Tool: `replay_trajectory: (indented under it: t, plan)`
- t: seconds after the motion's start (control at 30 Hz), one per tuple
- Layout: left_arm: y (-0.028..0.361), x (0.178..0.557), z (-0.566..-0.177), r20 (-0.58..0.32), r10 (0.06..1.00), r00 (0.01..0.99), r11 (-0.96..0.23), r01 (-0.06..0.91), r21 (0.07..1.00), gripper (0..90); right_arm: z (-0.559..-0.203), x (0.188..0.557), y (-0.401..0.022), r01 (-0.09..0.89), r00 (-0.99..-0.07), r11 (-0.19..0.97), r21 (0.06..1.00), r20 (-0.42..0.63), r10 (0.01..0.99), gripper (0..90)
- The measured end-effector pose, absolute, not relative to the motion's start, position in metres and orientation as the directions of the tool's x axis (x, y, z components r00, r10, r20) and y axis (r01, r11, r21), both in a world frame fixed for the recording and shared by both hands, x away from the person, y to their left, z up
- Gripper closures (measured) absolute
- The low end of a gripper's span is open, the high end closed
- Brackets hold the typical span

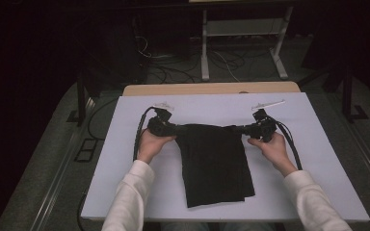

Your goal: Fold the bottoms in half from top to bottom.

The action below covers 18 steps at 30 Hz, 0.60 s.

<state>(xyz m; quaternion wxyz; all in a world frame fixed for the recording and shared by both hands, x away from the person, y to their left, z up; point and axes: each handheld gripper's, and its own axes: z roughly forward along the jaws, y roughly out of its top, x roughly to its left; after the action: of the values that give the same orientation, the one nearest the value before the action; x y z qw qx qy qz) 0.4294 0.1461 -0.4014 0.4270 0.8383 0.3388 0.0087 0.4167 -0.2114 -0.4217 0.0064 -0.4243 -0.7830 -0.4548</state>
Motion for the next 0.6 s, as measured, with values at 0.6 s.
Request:
replay_trajectory:
  t: [0.6]
  plan:
    - [0.143,0.463,-0.407,-0.263,0.605,0.751,-0.387,0.567,0.728,82.7,-0.427,0.447,-0.213,0.692,-0.584,0.174,0.700,0.402,0.705,84.6]
